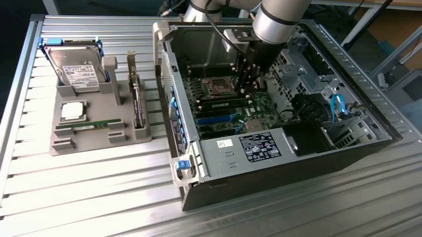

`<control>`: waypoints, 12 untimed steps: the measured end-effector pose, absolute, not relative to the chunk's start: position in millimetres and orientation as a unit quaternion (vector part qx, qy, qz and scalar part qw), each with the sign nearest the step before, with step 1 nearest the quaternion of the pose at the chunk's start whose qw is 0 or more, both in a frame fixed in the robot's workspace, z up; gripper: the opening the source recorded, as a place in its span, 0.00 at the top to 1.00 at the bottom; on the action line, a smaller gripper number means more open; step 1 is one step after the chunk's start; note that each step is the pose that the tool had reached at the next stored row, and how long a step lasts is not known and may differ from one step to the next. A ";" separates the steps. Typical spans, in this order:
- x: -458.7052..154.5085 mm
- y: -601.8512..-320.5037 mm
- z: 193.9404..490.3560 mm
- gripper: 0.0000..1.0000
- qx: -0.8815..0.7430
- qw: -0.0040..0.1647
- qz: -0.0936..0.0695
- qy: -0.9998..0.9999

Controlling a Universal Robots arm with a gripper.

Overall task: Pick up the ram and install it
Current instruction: 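Insert the ram into the slot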

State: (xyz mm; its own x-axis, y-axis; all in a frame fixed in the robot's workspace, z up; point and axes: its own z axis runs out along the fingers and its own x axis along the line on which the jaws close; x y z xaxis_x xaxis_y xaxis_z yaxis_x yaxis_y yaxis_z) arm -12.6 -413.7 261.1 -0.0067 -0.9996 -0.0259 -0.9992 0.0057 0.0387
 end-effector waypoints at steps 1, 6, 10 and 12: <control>-12.6 -413.7 263.7 0.75 0.705 0.004 -0.023 -0.709; -12.6 -413.7 273.6 0.75 0.705 0.004 -0.023 -0.709; -12.6 -413.7 283.5 0.75 0.705 0.004 -0.023 -0.709; -12.6 -413.7 288.0 0.75 0.705 0.004 -0.023 -0.709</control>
